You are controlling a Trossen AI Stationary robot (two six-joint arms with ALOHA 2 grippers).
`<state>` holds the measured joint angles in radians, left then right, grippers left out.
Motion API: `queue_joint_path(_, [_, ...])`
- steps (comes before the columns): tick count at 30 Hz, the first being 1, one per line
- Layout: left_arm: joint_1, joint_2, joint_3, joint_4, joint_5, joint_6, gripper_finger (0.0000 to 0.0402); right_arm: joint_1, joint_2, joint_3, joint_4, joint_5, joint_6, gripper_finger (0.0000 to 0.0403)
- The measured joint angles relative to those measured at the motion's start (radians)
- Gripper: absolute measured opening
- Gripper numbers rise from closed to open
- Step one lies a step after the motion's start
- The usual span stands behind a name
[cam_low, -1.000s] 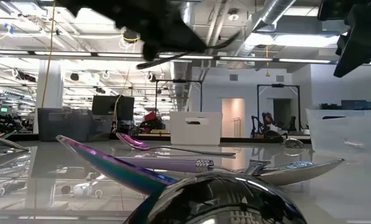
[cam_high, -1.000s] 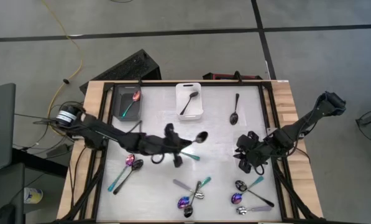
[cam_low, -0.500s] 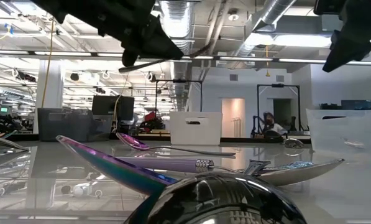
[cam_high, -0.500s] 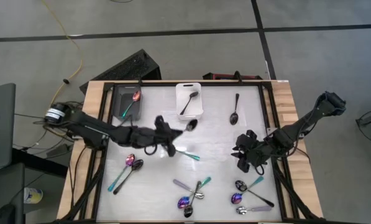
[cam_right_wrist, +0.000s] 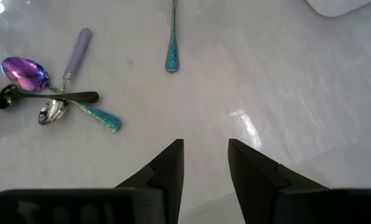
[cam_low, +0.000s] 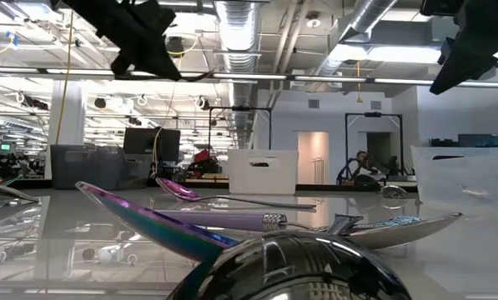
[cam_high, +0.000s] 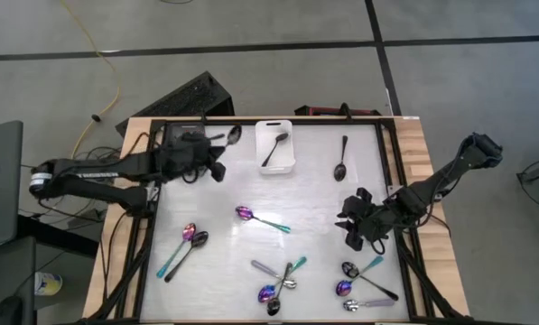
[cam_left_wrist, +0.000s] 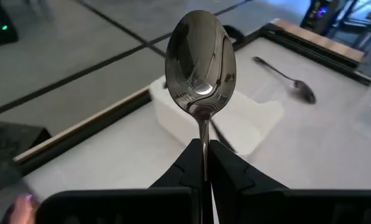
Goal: Sort silverware by color (type)
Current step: Put the black spoon into the white bin
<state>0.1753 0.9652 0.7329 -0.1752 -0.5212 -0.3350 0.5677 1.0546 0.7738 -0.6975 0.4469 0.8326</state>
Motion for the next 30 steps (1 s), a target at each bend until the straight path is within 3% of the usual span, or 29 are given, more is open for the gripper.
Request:
queue_joint_path(10, [0.179, -0.012, 0.000, -0.205, 0.134, -0.027, 0.0000, -0.016, 0.000, 0.000, 0.018, 0.001, -0.078, 0.0148])
queue_joint_path(17, [0.221, -0.017, 0.000, -0.175, 0.174, -0.028, 0.0000, -0.036, -0.014, 0.000, 0.028, 0.001, -0.137, 0.0148])
queue_joint_path(23, [0.188, 0.052, 0.000, 0.020, 0.269, -0.088, 0.0000, -0.100, -0.017, 0.000, 0.021, 0.000, -0.255, 0.0148])
queue_joint_path(30, [0.191, 0.309, 0.043, 0.381, 0.398, -0.117, 0.0000, -0.243, -0.041, 0.000, -0.030, -0.001, -0.402, 0.0148])
